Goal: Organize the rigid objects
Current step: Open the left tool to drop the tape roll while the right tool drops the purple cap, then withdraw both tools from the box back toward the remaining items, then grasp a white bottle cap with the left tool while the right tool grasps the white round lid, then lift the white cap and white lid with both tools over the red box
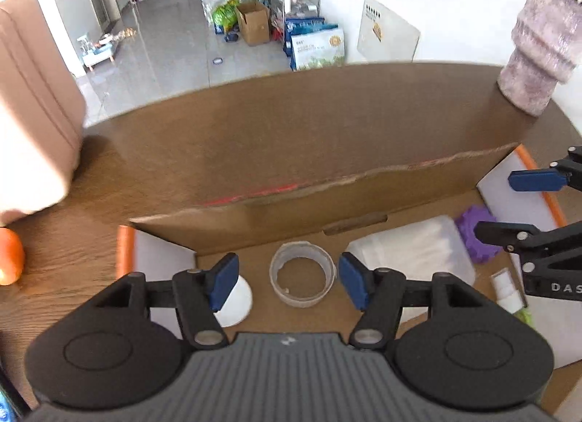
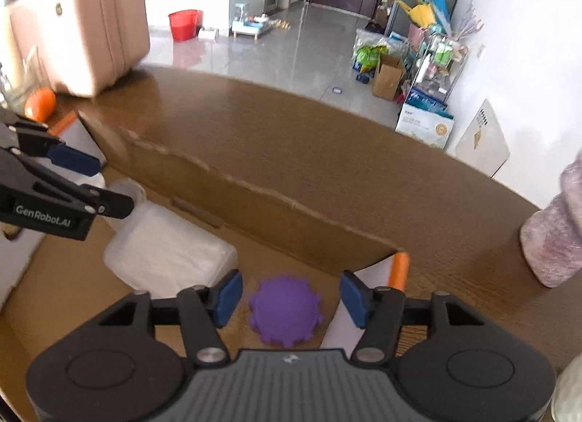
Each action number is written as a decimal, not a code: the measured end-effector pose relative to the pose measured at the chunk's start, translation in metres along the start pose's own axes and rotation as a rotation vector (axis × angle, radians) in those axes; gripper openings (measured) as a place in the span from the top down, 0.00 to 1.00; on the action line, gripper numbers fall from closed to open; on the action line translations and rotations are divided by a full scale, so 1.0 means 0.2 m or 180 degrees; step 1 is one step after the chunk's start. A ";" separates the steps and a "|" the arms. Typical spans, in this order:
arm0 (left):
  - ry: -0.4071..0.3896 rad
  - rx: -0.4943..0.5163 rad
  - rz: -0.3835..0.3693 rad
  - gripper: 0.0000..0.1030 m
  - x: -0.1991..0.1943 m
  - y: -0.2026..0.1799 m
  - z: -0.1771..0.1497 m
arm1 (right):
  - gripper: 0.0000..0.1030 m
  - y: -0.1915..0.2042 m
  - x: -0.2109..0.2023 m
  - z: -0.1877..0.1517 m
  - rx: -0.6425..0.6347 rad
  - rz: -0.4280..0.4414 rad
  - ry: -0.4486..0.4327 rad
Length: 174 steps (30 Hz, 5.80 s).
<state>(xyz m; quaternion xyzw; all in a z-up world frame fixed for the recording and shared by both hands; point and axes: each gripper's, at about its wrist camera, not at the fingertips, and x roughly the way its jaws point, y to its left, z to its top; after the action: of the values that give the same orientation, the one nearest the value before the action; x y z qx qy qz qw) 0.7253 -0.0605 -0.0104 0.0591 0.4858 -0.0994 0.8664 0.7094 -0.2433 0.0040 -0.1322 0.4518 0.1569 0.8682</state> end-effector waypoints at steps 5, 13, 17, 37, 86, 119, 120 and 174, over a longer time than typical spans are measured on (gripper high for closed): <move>-0.0272 -0.0083 0.0107 0.37 -0.30 0.03 0.01 | 0.38 0.02 -0.29 0.01 -0.0068 -0.0148 -0.0200; -0.0782 -0.0117 0.0185 0.33 -0.97 0.03 -0.08 | 0.29 0.09 -0.89 -0.01 -0.0114 -0.0312 -0.0578; -0.1071 -0.0112 0.0202 0.30 -1.32 0.00 -0.16 | 0.28 0.16 -1.20 -0.04 -0.0142 -0.0386 -0.0799; -0.2516 -0.0209 0.0483 0.00 -2.20 -0.17 -0.98 | 0.13 0.51 -2.18 -0.64 0.0005 -0.0406 -0.2349; -0.1241 -0.0273 0.0154 0.00 -1.13 -0.22 -1.91 | 0.06 0.62 -1.14 -1.84 0.0584 0.0001 -0.1255; -0.0762 0.0084 -0.0097 0.61 -0.51 -0.16 -1.32 | 0.63 0.47 -0.36 -1.09 0.0342 0.0098 -0.0929; -0.0761 0.0071 -0.0101 0.61 -0.51 -0.15 -1.32 | 0.63 0.46 -0.36 -1.09 0.0362 0.0106 -0.0931; -0.3675 -0.0576 0.0582 0.60 -2.30 -0.36 -2.41 | 0.63 0.99 -2.16 -1.99 0.0630 -0.0349 -0.3627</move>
<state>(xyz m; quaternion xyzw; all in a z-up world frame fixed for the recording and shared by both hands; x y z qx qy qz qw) 0.0752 0.0173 0.1315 -0.0370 -0.0648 0.0015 0.9972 0.1015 -0.2748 0.1218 0.0318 -0.0818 0.1151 0.9895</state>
